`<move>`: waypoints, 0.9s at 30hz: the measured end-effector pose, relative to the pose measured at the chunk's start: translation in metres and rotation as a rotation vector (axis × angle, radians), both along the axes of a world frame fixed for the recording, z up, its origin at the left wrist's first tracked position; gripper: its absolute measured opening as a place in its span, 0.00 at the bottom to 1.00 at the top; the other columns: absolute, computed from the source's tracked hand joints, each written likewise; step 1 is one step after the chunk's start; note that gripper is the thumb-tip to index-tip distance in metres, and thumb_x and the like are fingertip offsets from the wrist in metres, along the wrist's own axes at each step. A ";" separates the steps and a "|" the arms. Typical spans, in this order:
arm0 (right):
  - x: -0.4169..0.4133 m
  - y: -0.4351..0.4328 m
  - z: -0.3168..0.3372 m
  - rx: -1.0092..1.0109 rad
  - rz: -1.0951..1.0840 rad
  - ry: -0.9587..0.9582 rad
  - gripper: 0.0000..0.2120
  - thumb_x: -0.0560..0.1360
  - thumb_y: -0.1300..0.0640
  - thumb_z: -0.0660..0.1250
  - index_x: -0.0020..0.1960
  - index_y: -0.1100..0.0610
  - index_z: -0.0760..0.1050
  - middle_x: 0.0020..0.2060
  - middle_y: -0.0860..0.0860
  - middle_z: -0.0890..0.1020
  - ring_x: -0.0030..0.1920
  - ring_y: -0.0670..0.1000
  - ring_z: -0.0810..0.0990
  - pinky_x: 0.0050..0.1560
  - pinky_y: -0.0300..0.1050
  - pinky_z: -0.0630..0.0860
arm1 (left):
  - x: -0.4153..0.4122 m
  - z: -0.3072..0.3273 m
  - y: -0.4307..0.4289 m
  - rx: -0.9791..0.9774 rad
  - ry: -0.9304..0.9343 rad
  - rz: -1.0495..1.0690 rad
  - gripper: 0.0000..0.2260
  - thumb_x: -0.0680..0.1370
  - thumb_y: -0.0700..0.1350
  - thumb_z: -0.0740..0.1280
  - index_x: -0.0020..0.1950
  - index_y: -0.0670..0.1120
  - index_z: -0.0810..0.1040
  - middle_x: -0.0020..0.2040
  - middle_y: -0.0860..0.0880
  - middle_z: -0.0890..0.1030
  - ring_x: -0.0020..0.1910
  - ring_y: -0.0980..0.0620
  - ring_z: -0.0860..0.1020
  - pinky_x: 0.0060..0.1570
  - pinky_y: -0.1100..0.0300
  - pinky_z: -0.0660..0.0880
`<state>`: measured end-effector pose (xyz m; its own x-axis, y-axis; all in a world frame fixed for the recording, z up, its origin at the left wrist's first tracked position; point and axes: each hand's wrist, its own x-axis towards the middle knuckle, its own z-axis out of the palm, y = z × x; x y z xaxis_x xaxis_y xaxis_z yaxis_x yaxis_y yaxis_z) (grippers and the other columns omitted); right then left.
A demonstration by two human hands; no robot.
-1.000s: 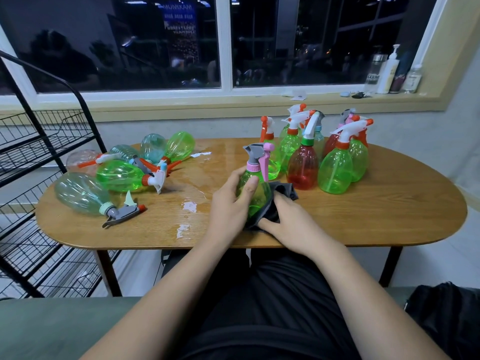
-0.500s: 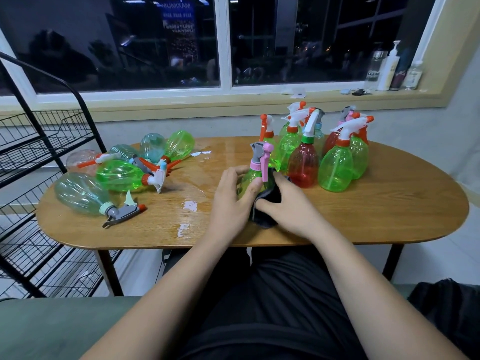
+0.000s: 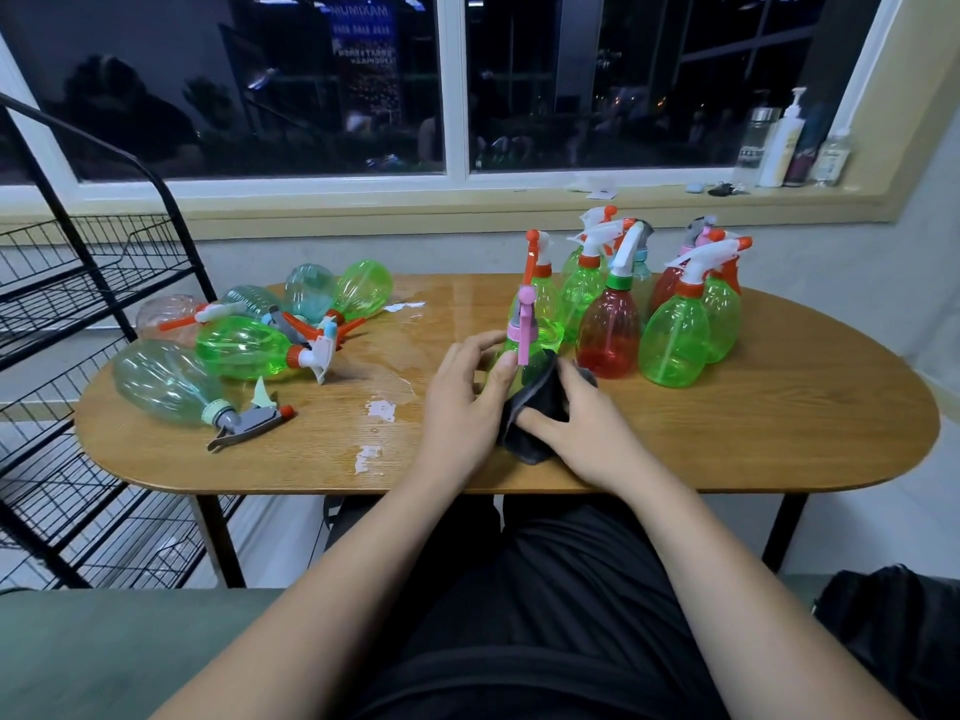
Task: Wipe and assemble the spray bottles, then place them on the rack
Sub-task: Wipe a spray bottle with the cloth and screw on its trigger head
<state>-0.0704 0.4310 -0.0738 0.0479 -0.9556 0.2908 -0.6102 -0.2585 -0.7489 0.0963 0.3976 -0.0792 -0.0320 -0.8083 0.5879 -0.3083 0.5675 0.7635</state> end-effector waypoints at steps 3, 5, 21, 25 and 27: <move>-0.005 -0.002 -0.004 0.035 0.013 0.121 0.26 0.75 0.42 0.73 0.68 0.46 0.69 0.60 0.47 0.82 0.60 0.50 0.80 0.56 0.47 0.74 | 0.000 0.002 0.002 0.021 0.020 -0.018 0.12 0.86 0.51 0.66 0.69 0.56 0.79 0.62 0.59 0.82 0.64 0.61 0.79 0.56 0.62 0.78; -0.005 -0.003 -0.007 0.040 0.018 0.204 0.26 0.76 0.41 0.74 0.68 0.47 0.69 0.62 0.48 0.81 0.60 0.50 0.79 0.56 0.46 0.74 | 0.000 0.003 0.003 0.041 0.031 -0.022 0.11 0.86 0.49 0.65 0.68 0.56 0.79 0.61 0.59 0.83 0.63 0.62 0.79 0.52 0.69 0.74; -0.002 -0.006 0.016 0.015 -0.001 0.054 0.24 0.64 0.39 0.74 0.55 0.47 0.76 0.48 0.44 0.85 0.51 0.47 0.83 0.57 0.54 0.81 | 0.000 0.005 0.007 0.102 0.058 -0.084 0.08 0.82 0.52 0.73 0.56 0.51 0.76 0.44 0.60 0.83 0.43 0.61 0.80 0.43 0.66 0.73; 0.006 -0.003 0.015 -0.073 -0.002 -0.073 0.23 0.66 0.43 0.73 0.59 0.49 0.77 0.49 0.45 0.85 0.52 0.47 0.82 0.59 0.55 0.79 | 0.000 0.002 0.001 0.053 -0.010 -0.076 0.08 0.83 0.53 0.70 0.60 0.52 0.81 0.52 0.54 0.81 0.54 0.57 0.79 0.52 0.63 0.73; 0.008 -0.001 0.009 -0.066 0.004 -0.100 0.26 0.68 0.42 0.72 0.64 0.47 0.75 0.53 0.43 0.85 0.55 0.45 0.82 0.62 0.54 0.78 | 0.000 0.001 -0.001 0.045 -0.032 -0.042 0.11 0.83 0.53 0.70 0.64 0.52 0.83 0.54 0.52 0.76 0.57 0.59 0.76 0.54 0.68 0.70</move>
